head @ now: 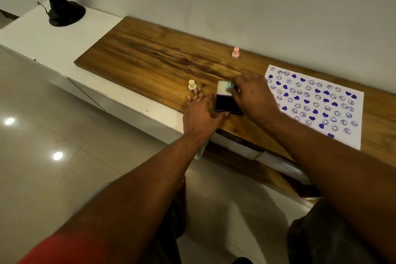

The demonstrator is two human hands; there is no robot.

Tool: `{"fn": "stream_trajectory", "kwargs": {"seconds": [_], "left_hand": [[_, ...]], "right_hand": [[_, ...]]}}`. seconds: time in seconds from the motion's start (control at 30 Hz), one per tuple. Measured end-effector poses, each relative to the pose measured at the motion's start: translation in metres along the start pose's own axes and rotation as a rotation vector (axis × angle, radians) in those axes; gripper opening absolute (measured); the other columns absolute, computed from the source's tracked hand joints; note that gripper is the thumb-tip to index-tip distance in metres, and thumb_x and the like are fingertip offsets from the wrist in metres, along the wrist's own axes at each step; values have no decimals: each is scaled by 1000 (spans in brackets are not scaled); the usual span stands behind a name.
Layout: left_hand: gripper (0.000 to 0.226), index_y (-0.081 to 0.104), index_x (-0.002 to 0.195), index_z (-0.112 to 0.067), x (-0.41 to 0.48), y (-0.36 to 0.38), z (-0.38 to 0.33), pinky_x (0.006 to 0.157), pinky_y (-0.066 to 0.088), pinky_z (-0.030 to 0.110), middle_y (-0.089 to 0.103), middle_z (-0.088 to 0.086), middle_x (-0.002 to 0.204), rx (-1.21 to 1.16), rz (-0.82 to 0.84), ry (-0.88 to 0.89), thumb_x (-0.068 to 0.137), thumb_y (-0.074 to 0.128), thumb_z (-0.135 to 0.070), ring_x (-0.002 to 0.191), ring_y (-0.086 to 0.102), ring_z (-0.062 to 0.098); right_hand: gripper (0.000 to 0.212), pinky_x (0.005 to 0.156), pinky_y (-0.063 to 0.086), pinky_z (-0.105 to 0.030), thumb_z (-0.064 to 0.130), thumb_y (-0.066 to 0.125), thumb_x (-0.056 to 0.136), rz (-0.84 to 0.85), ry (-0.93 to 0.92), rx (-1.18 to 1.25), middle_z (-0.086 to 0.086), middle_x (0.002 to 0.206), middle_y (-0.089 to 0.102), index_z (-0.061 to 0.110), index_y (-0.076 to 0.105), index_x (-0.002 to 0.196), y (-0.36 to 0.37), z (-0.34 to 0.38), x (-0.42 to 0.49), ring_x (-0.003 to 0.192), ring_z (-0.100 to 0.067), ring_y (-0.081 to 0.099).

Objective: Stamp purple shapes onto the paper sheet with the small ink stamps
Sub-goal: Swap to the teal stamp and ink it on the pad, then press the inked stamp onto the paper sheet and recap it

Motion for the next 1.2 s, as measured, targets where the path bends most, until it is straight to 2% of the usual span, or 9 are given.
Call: {"fn": "stream_trajectory", "kwargs": {"seconds": [0.1,0.33,0.47,0.7,0.77,0.87,0.97,1.1,1.2], "left_hand": [[72,57,145,-30,-1,2,1,126,15,44,32,12,166,7,39,-8,84,71,-66,157,20,26],[69,60,142,-30,1,0,-5,124,10,38,30,16,166,19,46,-22,85,69,-67,157,18,26],[69,62,140,-30,2,2,-3,124,12,39,31,15,166,-11,53,-41,82,73,-66,157,20,25],[69,61,140,-26,2,0,-5,125,17,43,36,15,164,11,46,-39,82,75,-60,156,24,26],[74,59,142,-24,0,0,-12,124,21,44,41,13,162,14,14,-44,79,78,-59,155,27,25],[91,51,150,-20,-1,2,-30,125,25,45,38,11,164,12,1,-41,76,76,-66,156,25,24],[96,50,151,-21,5,8,-57,121,30,48,34,10,166,22,-1,24,75,69,-77,156,23,25],[93,56,146,-25,6,30,-111,117,34,46,40,11,162,32,-2,233,76,58,-86,152,33,26],[94,51,150,-27,0,63,-156,122,20,43,32,10,167,97,138,404,77,56,-86,155,26,25]], "right_hand": [[30,93,45,-39,23,51,105,237,18,-141,-16,122,67,9,63,129,32,-7,-13,113,-31,59],[29,92,48,-40,16,57,100,223,43,-146,-17,122,67,8,63,128,34,-5,-7,114,-33,61],[41,97,45,-37,18,64,97,214,39,-79,-15,130,63,9,56,136,36,-6,-18,120,-31,56],[34,98,47,-37,18,56,102,205,38,5,-16,129,64,9,58,135,36,-13,-15,120,-30,57],[31,92,49,-34,23,58,102,190,78,108,-15,124,68,10,65,129,29,-15,-12,113,-29,62],[29,86,52,-32,29,63,100,24,210,314,-12,115,74,11,70,122,5,-26,-12,103,-28,69],[29,83,51,-29,32,66,99,-113,248,338,-7,110,76,11,73,119,-31,-52,-30,97,-22,70],[29,84,57,-38,32,68,98,-129,298,224,-6,108,77,11,74,117,-74,-106,-91,93,-21,70],[27,79,57,-37,30,69,97,-132,402,146,-7,103,77,9,75,114,-91,-148,-144,88,-22,71]]}}
Point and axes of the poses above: each hand's wrist, its own x-axis towards the middle knuckle, its own y-axis out of the palm, z = x × y, the point moved 2 cm from there along x, towards the middle knuckle
